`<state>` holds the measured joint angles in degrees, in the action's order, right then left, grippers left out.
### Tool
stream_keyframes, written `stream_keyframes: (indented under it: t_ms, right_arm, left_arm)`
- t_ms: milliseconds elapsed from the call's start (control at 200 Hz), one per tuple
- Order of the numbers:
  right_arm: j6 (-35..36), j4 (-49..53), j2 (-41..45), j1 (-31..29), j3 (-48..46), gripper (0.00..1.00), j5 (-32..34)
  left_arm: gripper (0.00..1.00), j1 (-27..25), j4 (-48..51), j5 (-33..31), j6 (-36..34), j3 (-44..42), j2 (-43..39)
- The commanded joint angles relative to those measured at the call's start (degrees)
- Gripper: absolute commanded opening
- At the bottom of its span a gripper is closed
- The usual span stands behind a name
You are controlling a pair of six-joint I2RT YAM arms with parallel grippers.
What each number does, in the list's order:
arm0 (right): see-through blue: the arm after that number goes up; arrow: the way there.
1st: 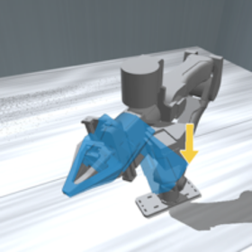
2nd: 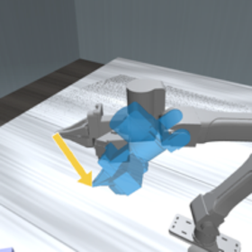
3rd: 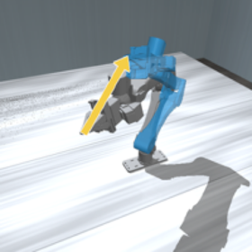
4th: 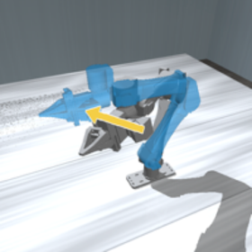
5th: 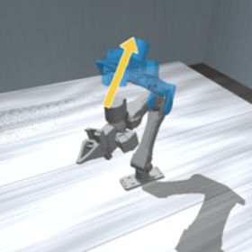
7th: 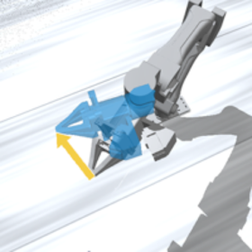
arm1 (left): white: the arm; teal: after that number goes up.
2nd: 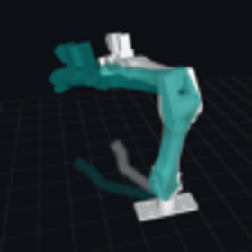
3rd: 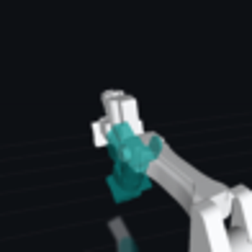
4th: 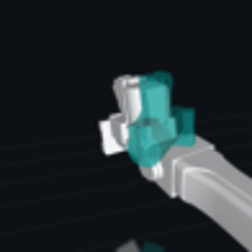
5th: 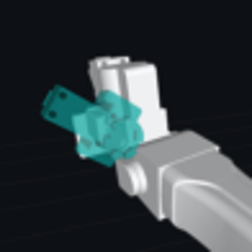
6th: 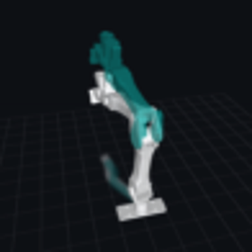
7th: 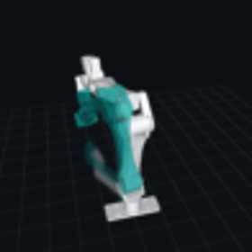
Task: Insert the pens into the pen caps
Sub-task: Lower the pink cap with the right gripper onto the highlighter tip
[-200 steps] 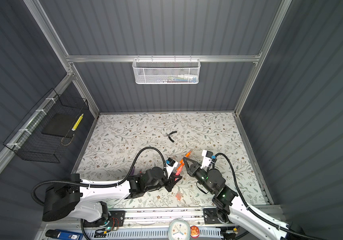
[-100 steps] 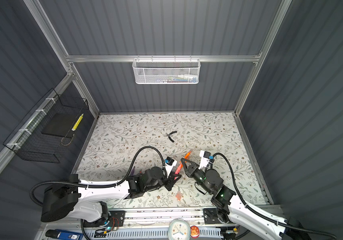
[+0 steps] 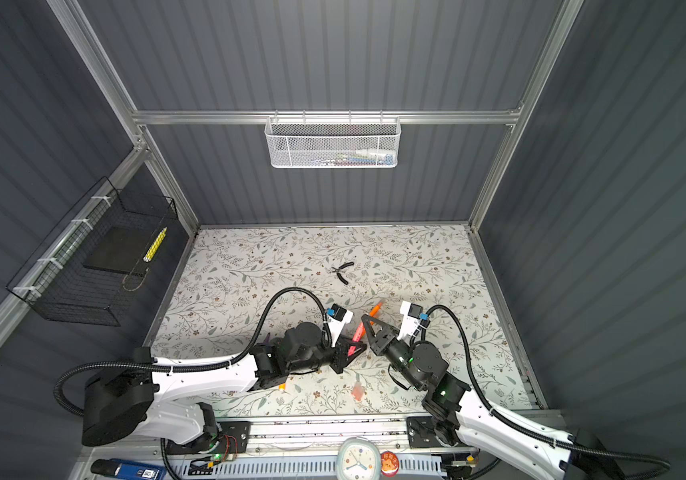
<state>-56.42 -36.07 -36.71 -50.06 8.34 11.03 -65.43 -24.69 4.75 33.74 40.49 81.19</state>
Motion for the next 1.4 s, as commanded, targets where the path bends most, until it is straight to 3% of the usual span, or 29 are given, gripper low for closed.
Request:
stream_keyframes:
  t_ms: [0, 160, 755, 1080, 1220, 1335, 1395]
  right_arm:
    - [3.23, -1.74, -1.21, -2.25, -0.62, 0.00, -1.10]
    - [4.13, -4.47, -3.89, -3.37, -0.51, 0.00, -1.19]
    - [7.54, -10.60, -10.13, -6.61, 1.81, 0.07, -4.39]
    - [7.93, -9.38, -9.33, -6.80, 2.03, 0.17, -2.51]
    - [7.84, -7.44, -7.81, -6.78, 1.95, 0.30, -1.52]
    - [7.41, -5.57, -6.05, -6.80, 1.22, 0.58, 0.29]
    - [7.21, -5.03, -4.82, -6.80, 0.36, 0.65, 1.20]
  left_arm:
    - [0.00, 2.16, -4.76, 3.40, 1.13, 3.36, -2.17]
    - [0.00, 4.93, -5.48, 5.88, 2.24, 2.91, -3.76]
    - [0.00, 5.22, -0.92, 1.86, -1.46, 1.22, -10.35]
    - [0.00, 5.13, -0.30, 9.18, -2.85, 3.00, -7.78]
    - [0.00, 5.14, -0.21, 9.32, -3.01, 2.85, -7.18]
    - [0.00, 5.14, 0.48, 8.74, -3.57, 2.43, -7.74]
    - [0.00, 5.18, 1.56, 7.52, -4.15, 2.31, -8.28]
